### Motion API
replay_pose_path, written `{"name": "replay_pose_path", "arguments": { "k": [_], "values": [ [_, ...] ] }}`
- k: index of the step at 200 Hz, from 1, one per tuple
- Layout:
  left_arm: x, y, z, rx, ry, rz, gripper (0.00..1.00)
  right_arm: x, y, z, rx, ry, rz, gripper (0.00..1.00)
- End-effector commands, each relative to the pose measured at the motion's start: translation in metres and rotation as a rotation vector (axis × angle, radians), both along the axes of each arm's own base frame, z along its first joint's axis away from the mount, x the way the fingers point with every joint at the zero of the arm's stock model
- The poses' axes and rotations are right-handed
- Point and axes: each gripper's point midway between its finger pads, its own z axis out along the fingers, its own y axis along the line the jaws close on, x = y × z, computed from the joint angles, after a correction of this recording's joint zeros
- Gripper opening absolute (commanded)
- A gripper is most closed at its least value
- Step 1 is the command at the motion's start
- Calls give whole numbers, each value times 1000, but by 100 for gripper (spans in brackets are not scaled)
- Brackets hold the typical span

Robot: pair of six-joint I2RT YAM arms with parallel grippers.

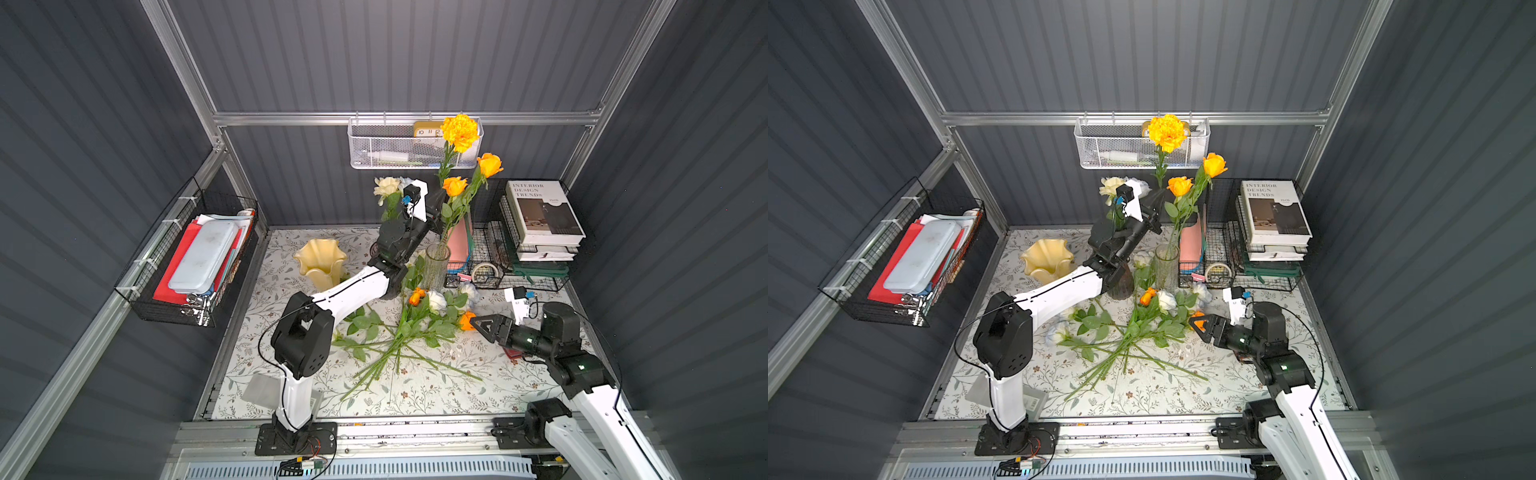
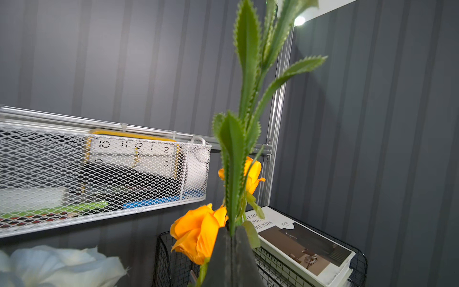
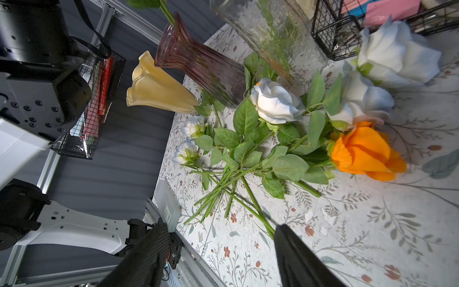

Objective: Arrange the flowers in different vases according to their colors
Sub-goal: Insert the flower into the vase.

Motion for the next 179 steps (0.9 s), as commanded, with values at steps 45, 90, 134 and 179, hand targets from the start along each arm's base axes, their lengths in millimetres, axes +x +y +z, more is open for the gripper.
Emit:
{"name": "replay_pose_path", "arguments": {
  "k": [45,90,134,179],
  "values": [
    [1,-6,-50,-26,47,-68,0,2,-1,-4,-20,-15,7,72],
    [5,-8,-72,8,75,-53,45,-1,-2,1,-15,-34,1,72],
    [5,5,-79,41,127,5,59,-2,0,2,-9,-39,11,72],
    [2,30,-81,47,204,94,64,-2,1,1,-5,-36,18,72]
  ]
}}
